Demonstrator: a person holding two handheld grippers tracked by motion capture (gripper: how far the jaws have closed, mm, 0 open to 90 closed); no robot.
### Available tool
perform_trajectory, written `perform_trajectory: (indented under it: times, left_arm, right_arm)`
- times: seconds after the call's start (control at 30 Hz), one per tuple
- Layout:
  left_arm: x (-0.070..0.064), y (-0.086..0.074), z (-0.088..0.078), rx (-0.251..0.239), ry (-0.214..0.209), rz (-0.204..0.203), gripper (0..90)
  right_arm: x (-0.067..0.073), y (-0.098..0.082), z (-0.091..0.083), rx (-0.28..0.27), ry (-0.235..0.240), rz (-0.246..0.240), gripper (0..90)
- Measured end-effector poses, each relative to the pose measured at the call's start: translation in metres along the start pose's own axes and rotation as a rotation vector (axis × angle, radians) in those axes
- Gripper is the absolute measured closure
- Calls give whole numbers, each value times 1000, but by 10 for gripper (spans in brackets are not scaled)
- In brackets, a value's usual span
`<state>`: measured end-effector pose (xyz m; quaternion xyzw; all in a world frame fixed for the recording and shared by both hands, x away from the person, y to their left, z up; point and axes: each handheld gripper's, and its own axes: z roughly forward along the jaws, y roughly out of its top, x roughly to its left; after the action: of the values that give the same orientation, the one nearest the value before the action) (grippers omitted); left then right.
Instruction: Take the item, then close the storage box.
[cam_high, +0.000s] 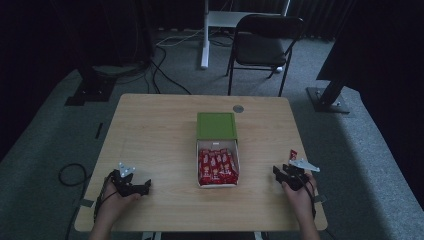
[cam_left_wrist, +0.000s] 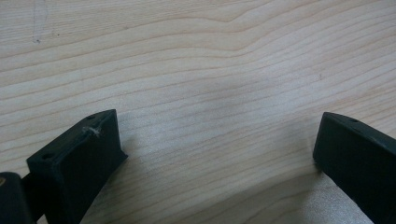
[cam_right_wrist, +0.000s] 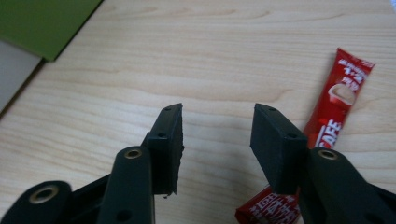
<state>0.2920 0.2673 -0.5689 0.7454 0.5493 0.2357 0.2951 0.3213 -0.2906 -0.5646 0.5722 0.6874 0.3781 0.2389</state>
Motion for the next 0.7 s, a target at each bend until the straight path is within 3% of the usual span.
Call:
perform_trajectory:
  times: [0.27,0.5,0.53,0.7]
  left_arm:
    - [0,0,0,0,0,0,17]
    - [-1,0,0,2,8,-8,17]
    - [-2,0,0,1,11,-12,17]
    - [-4,-1,-1,4,-7,12,18]
  right_arm:
    - [4,-4,6,29,7,-63,497]
    - [9,2,3,-4,55,-86,428]
    - [11,4,2,-24,67,-91,365]
    - [17,8,0,-46,102,-139,274]
